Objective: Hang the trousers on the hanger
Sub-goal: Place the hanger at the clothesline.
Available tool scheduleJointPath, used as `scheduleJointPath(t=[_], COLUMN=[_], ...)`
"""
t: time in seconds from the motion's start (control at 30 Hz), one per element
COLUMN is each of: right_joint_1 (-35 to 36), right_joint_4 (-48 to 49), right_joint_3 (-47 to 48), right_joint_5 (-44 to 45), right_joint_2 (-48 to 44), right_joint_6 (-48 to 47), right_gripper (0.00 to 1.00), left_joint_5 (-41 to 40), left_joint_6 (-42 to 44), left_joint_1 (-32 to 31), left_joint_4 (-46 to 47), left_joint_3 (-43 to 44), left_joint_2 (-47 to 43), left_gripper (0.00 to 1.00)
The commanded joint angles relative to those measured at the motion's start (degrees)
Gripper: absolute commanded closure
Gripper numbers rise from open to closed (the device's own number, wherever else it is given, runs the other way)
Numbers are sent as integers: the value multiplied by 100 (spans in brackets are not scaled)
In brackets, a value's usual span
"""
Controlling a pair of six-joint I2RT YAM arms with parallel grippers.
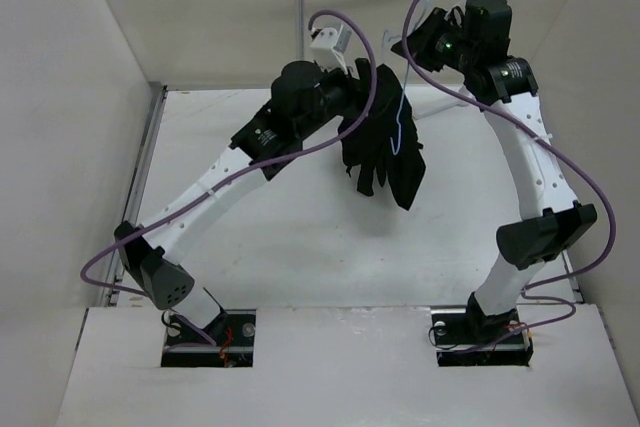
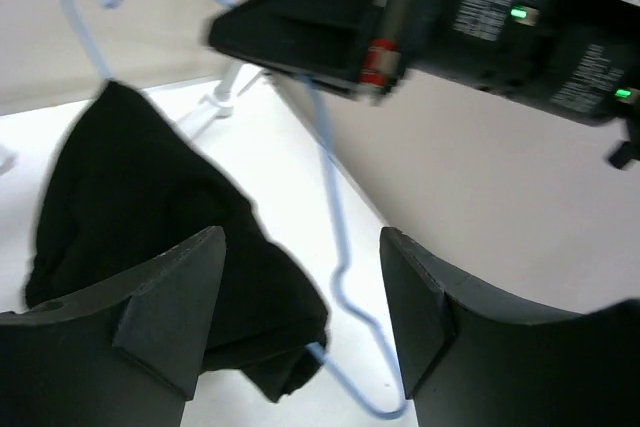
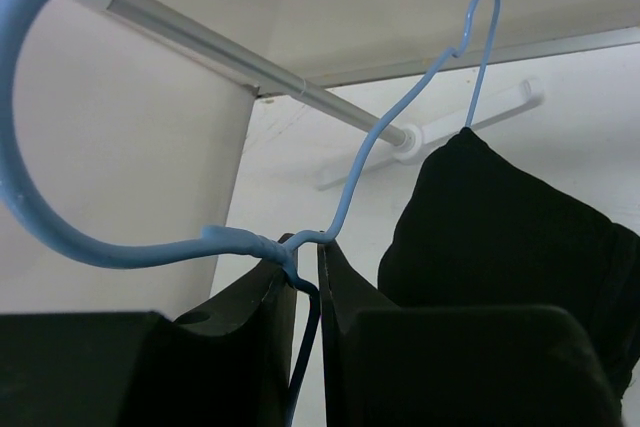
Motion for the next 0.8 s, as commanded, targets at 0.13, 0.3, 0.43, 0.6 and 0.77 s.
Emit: scheduleJointPath(t=[0.13,0.3,0.43,0.6,0.77], right_joint_1=[311,496,558,602,725], right_joint_4=[554,597,606,624,913], right_joint_3=[-119,-356,-532,-909,-1559], right_joint_5=[296,454,577,692,613], right_joint_2=[-561,-772,-983,-1299,-1668], right_joint_6=[29,64,64,64,240], right_gripper=[100,100,100,93,71], left_joint_5=[-11,-195,-344,-415,-520], left_joint_6=[-104,-25,28,80,80], left_joint_1=[-473,-464,-490,-648,-701], left_joint_4=[297,156,217,848,1508], left_joint_3=[216,305,103,-493,-1144], left_joint_2=[401,595,534,78,-327], left_gripper=[38,48,84,97,100])
